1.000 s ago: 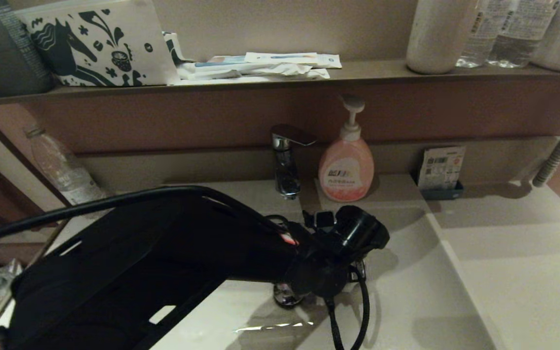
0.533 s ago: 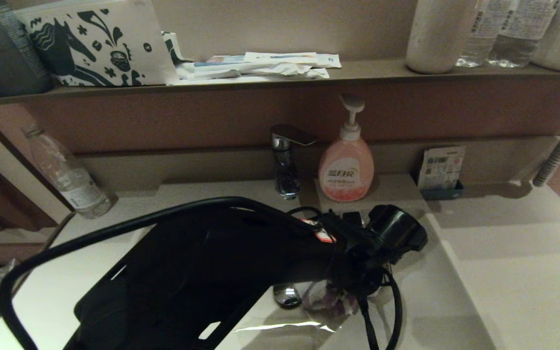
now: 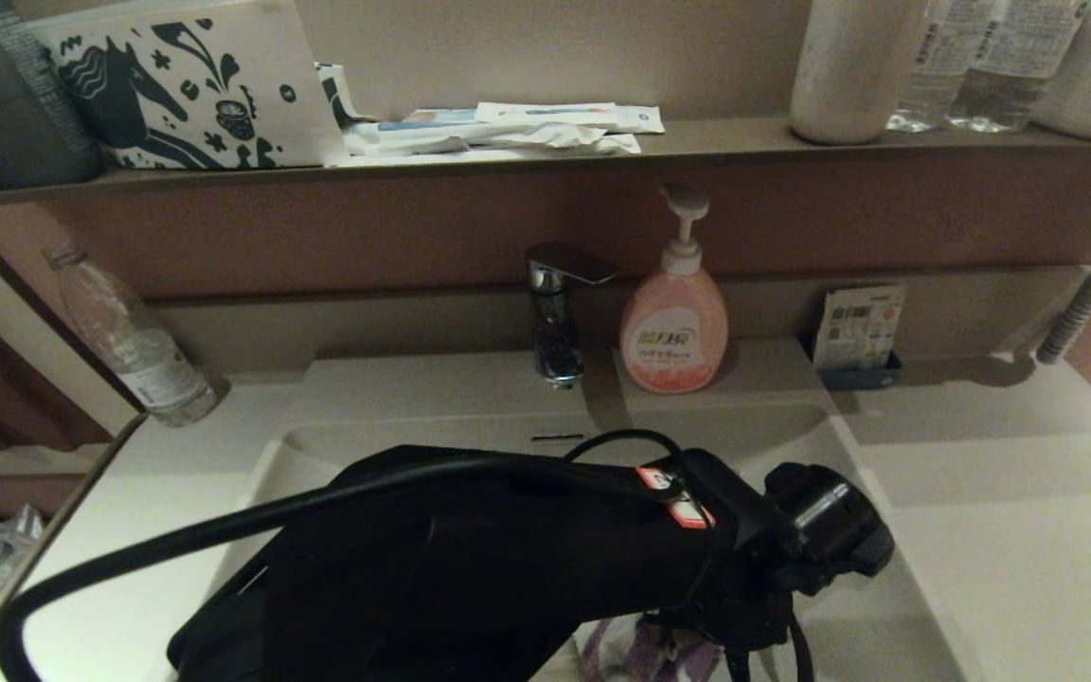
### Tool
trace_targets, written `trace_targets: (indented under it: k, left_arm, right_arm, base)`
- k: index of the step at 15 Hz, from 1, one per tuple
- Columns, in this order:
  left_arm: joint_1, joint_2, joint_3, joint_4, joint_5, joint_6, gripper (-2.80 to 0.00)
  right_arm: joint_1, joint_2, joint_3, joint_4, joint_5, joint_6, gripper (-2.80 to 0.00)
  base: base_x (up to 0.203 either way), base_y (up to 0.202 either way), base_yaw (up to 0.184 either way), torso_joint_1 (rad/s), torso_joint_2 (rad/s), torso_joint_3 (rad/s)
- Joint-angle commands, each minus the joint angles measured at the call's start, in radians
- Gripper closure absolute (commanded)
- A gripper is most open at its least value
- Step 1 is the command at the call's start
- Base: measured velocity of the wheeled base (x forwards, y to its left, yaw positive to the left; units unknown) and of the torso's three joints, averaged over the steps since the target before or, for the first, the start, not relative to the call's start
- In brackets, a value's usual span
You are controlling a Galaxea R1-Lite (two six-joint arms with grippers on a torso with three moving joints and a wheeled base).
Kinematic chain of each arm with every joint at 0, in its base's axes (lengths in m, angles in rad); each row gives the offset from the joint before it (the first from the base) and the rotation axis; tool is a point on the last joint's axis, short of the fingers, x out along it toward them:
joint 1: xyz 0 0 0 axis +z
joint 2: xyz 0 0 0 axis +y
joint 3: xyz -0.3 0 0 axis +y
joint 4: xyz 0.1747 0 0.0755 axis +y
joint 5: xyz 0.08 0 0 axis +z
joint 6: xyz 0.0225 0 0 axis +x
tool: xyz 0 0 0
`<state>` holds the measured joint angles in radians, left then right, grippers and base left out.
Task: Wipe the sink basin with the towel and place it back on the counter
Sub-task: Wipe the sink
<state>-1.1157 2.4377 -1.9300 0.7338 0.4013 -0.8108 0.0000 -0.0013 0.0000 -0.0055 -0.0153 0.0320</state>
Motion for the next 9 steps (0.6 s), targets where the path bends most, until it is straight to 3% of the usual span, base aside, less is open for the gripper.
trace_targets:
  k: [1,5,9]
  left_arm:
    - [-0.007,0.001,0.002,0.083,0.002,-0.056,0.0]
    - [-0.003,-0.054,0.056,0.2,-0.035,-0.123,0.0]
    - [0.032,-0.158,0.244,0.175,-0.039,-0.127,0.0]
  right_arm:
    - [0.0,0.001,0.0,-0.001,0.0,0.0,0.0]
    - [0.0,0.001,0.0,-0.001,0.0,0.0,0.0]
    - [0.0,0.001,0.0,-0.001,0.0,0.0,0.0]
  base:
    - [0.0,0.0,0.0,0.0,0.0,0.0]
    - [0.0,0.0,0.0,0.0,0.0,0.0]
    - [0.0,0.0,0.0,0.0,0.0,0.0]
